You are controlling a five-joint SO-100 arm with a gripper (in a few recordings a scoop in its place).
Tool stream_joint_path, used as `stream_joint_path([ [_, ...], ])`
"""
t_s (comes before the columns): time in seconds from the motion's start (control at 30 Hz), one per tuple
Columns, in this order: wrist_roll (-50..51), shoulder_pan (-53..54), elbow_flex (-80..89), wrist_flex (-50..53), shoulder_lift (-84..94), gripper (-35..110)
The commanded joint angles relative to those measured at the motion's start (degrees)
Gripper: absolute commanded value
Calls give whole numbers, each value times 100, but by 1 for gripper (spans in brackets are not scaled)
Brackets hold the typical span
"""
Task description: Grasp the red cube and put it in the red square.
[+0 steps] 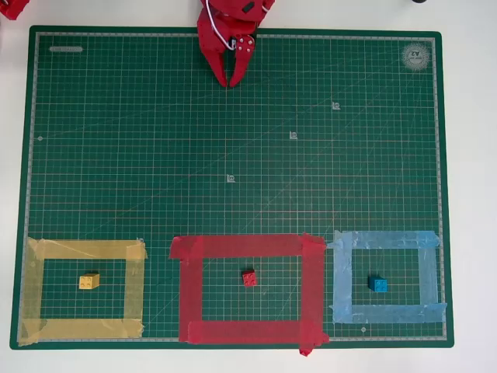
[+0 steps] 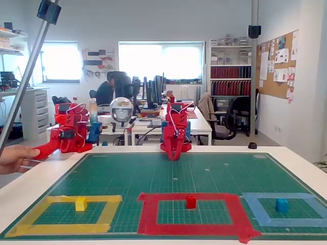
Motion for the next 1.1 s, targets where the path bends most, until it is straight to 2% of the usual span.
stream_joint_path([
  [0.0, -149, -167, 35, 158, 79, 2],
  [1.07, -97, -185, 35, 149, 132, 2],
])
